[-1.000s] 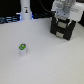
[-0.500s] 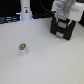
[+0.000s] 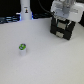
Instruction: Open the kcup holder, insert the kcup into the holder, and close the kcup holder
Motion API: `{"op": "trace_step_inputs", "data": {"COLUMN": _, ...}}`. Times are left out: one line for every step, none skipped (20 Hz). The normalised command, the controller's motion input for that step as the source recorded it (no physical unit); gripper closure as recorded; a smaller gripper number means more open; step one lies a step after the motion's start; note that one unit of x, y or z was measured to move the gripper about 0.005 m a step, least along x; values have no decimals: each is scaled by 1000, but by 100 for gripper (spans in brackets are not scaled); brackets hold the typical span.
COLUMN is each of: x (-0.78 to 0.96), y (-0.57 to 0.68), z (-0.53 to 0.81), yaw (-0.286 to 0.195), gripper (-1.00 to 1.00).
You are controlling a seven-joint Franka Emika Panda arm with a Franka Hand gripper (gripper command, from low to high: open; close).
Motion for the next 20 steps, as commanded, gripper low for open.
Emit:
{"op": "trace_step_inputs", "data": {"x": 991, "y": -213, "z": 145, "yaw": -39, "gripper": 100}}
{"op": "trace_step_inputs", "data": {"x": 994, "y": -220, "z": 132, "yaw": -39, "gripper": 100}}
{"op": "trace_step_inputs", "data": {"x": 992, "y": -233, "z": 142, "yaw": -40, "gripper": 100}}
{"op": "trace_step_inputs", "data": {"x": 995, "y": -226, "z": 172, "yaw": -36, "gripper": 100}}
{"op": "trace_step_inputs", "data": {"x": 1000, "y": -219, "z": 213, "yaw": -31, "gripper": 100}}
{"op": "trace_step_inputs", "data": {"x": 1000, "y": -223, "z": 260, "yaw": -25, "gripper": 100}}
{"op": "trace_step_inputs", "data": {"x": 1000, "y": -231, "z": 274, "yaw": -28, "gripper": 100}}
{"op": "trace_step_inputs", "data": {"x": 1000, "y": -235, "z": 281, "yaw": -29, "gripper": 100}}
{"op": "trace_step_inputs", "data": {"x": 1000, "y": -236, "z": 281, "yaw": -30, "gripper": 100}}
{"op": "trace_step_inputs", "data": {"x": 1000, "y": -239, "z": 281, "yaw": -30, "gripper": 100}}
{"op": "trace_step_inputs", "data": {"x": 1000, "y": -242, "z": 280, "yaw": -31, "gripper": 100}}
{"op": "trace_step_inputs", "data": {"x": 1000, "y": -245, "z": 282, "yaw": -31, "gripper": 100}}
{"op": "trace_step_inputs", "data": {"x": 1000, "y": -248, "z": 285, "yaw": -32, "gripper": 100}}
{"op": "trace_step_inputs", "data": {"x": 1000, "y": -250, "z": 284, "yaw": -33, "gripper": 100}}
{"op": "trace_step_inputs", "data": {"x": 1000, "y": -252, "z": 286, "yaw": -33, "gripper": 100}}
{"op": "trace_step_inputs", "data": {"x": 1000, "y": -242, "z": 269, "yaw": -28, "gripper": 100}}
{"op": "trace_step_inputs", "data": {"x": 1000, "y": -249, "z": 280, "yaw": -32, "gripper": 100}}
{"op": "trace_step_inputs", "data": {"x": 1000, "y": -255, "z": 265, "yaw": -36, "gripper": 100}}
{"op": "trace_step_inputs", "data": {"x": 998, "y": -261, "z": 269, "yaw": -37, "gripper": 100}}
{"op": "trace_step_inputs", "data": {"x": 997, "y": -260, "z": 274, "yaw": -36, "gripper": 100}}
